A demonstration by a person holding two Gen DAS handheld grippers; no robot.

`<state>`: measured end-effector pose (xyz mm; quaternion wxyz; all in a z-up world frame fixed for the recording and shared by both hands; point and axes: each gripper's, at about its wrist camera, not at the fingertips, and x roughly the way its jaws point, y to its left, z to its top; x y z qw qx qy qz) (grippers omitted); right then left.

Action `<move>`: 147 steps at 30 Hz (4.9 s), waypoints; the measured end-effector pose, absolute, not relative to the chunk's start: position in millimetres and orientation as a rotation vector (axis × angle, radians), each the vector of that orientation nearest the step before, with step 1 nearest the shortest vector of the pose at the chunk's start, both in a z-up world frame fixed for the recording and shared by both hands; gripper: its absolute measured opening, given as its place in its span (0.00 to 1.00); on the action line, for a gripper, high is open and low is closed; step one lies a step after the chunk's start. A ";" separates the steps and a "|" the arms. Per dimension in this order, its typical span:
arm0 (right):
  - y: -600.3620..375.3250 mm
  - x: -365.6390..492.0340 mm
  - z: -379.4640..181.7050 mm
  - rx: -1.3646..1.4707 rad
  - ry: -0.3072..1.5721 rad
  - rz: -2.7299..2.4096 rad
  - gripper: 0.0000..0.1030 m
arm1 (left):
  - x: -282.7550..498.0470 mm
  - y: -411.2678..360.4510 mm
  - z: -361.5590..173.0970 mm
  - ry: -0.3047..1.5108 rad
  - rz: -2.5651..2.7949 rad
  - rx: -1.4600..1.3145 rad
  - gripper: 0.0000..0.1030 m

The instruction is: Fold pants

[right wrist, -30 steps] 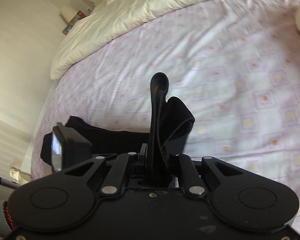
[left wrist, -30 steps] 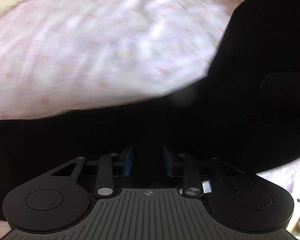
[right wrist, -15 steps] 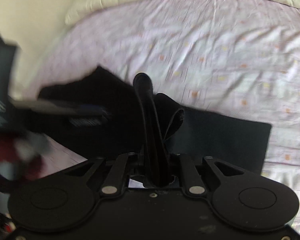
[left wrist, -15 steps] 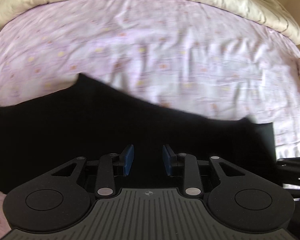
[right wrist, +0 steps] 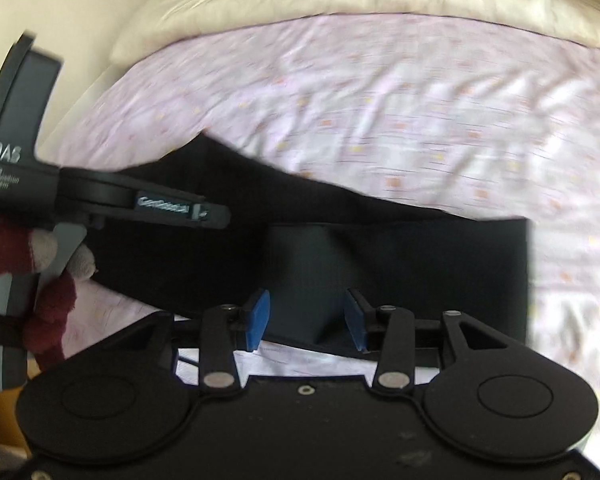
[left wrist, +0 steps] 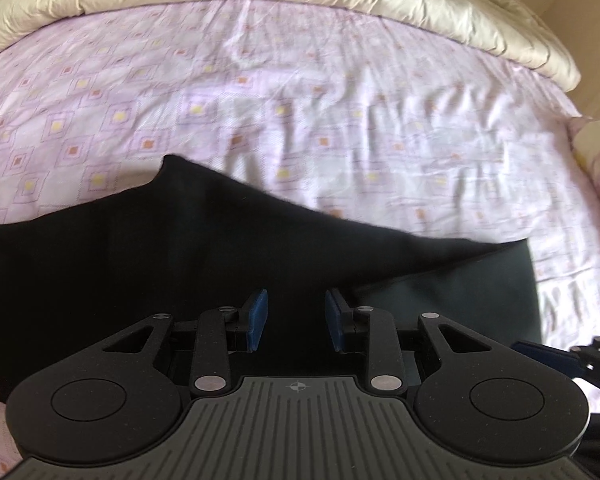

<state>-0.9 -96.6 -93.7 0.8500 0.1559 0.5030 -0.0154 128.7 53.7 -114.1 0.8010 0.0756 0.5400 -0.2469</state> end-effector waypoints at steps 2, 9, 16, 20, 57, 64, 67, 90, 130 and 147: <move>-105.7 -12.1 -88.3 0.336 1.036 -0.107 0.44 | 125.1 48.3 -111.3 1.148 -0.546 0.156 0.30; -131.0 -39.6 -70.9 0.247 0.888 -0.245 0.47 | 105.6 27.6 -108.2 1.140 -0.595 0.206 0.30; -172.0 -28.5 -99.3 0.359 0.978 -0.314 0.40 | 84.5 3.2 -113.0 1.144 -0.636 0.258 0.30; -182.1 -11.0 -112.0 0.331 1.015 -0.312 0.03 | 74.2 -8.8 -122.6 1.151 -0.643 0.301 0.30; -200.8 -46.9 -133.9 0.331 1.053 -0.123 0.28 | 37.8 81.0 -67.7 1.082 -0.252 0.111 0.29; -178.9 -44.4 -101.3 0.311 0.956 -0.066 0.32 | 45.7 123.5 -55.3 1.028 -0.119 0.062 0.30; -160.8 -36.2 -95.9 0.313 0.950 -0.043 0.33 | 52.7 135.7 -56.1 1.030 -0.092 0.127 0.30; 22.2 123.0 -101.1 0.356 0.978 -0.055 0.15 | 149.2 284.4 -85.1 1.076 -0.282 0.191 0.30; 42.2 229.2 -167.5 0.204 1.158 -0.079 0.13 | 176.1 349.9 -169.5 1.235 -0.322 -0.420 0.99; 56.2 165.7 -135.9 0.293 1.112 -0.090 0.18 | 194.5 335.5 -162.1 1.207 -0.238 -0.381 0.22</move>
